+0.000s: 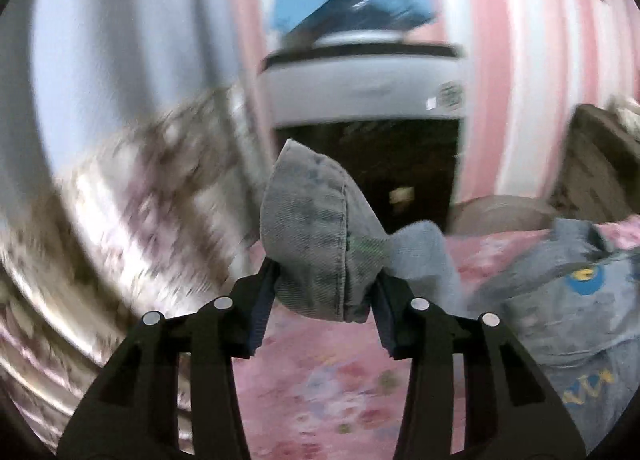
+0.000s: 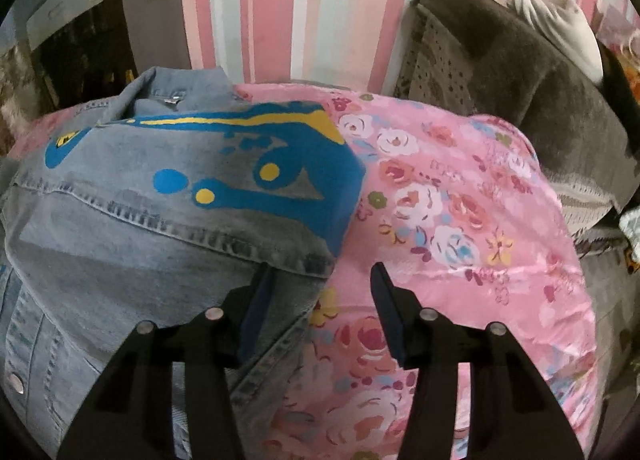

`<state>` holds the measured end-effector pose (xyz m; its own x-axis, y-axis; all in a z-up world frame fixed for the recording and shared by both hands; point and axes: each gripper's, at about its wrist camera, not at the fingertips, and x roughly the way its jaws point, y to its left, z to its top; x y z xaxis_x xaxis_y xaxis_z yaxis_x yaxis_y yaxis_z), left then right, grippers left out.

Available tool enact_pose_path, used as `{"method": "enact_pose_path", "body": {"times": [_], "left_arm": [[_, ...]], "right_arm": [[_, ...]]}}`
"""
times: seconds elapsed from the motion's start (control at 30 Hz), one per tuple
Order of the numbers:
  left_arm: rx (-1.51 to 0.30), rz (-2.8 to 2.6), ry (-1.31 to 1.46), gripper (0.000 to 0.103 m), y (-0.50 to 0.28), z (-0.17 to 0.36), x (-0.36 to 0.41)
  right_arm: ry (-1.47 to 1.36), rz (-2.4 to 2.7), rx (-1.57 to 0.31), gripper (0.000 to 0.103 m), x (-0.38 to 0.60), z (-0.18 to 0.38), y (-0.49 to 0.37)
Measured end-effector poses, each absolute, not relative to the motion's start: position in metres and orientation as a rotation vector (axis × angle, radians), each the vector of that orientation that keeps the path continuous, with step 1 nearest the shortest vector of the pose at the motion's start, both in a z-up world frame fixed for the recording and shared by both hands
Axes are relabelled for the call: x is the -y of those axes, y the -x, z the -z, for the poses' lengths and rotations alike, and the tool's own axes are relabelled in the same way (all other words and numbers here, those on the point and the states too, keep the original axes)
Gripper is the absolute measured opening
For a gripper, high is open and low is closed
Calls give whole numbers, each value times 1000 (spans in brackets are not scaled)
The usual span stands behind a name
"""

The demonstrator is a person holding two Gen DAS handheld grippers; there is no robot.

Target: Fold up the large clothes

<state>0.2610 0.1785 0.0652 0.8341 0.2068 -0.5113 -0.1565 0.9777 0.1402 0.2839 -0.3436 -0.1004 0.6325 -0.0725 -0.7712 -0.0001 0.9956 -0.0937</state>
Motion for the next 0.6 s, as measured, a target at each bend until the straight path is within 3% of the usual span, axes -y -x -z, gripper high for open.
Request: {"method": "enact_pose_path", "body": {"times": [0.03,0.13,0.17,0.33,0.6], "left_arm": [[-535,-161,-118,43,-260,-73,-161],[-521,-58,-183,43,-263,-85,-112],[-519,-30,-200,43,-264,-85,-97],[-572,135,-241,43,-284,-62,-13],[-772,295,-293,43,-314,28,85]], "right_arm": [[84,39,-876,54,343,97,-281],[21,17,-825,80,346,86,-267],[23,21,-814,82,346,83,-263],[26,40,-794,82,352,78,-256],[-52,48,-791,82,366,81,-250]]}}
